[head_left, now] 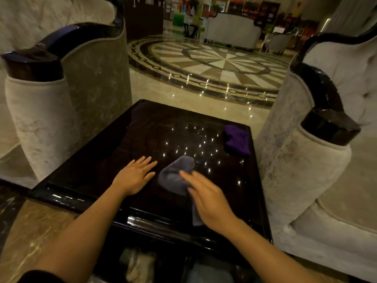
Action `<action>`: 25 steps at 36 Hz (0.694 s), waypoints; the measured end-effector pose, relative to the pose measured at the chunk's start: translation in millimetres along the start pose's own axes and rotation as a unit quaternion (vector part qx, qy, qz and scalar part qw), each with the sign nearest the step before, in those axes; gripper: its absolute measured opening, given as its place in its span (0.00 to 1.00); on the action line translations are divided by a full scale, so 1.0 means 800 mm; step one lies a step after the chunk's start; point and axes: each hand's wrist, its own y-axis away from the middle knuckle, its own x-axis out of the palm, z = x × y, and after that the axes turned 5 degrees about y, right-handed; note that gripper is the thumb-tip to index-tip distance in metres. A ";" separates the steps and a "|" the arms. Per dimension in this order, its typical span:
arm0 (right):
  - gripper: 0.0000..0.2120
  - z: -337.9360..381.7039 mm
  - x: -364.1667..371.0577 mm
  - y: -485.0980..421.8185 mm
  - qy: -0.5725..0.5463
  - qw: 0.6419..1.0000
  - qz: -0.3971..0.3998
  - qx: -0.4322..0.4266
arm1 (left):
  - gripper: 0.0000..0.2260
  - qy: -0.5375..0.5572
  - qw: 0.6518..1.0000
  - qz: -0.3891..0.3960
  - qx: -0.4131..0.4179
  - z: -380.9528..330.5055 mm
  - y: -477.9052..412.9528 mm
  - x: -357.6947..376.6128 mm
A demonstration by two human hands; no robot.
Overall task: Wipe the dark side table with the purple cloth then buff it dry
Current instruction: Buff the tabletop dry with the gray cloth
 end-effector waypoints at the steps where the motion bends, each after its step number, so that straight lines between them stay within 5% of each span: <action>1: 0.19 -0.013 -0.010 -0.006 0.000 0.999 -0.016 0.034 | 0.22 0.008 1.000 -0.006 -0.003 0.000 0.000 0.001; 9: 0.21 -0.115 -0.075 -0.046 0.144 0.949 -0.120 0.254 | 0.22 0.015 1.000 -0.012 -0.008 0.001 0.000 0.004; 16: 0.31 -0.166 -0.031 -0.059 0.218 0.886 0.108 0.394 | 0.22 0.013 1.000 -0.005 -0.011 0.001 0.001 0.003; 25: 0.33 -0.174 -0.019 -0.057 0.239 0.868 0.137 0.414 | 0.22 0.002 1.000 -0.004 -0.010 -0.001 0.001 0.000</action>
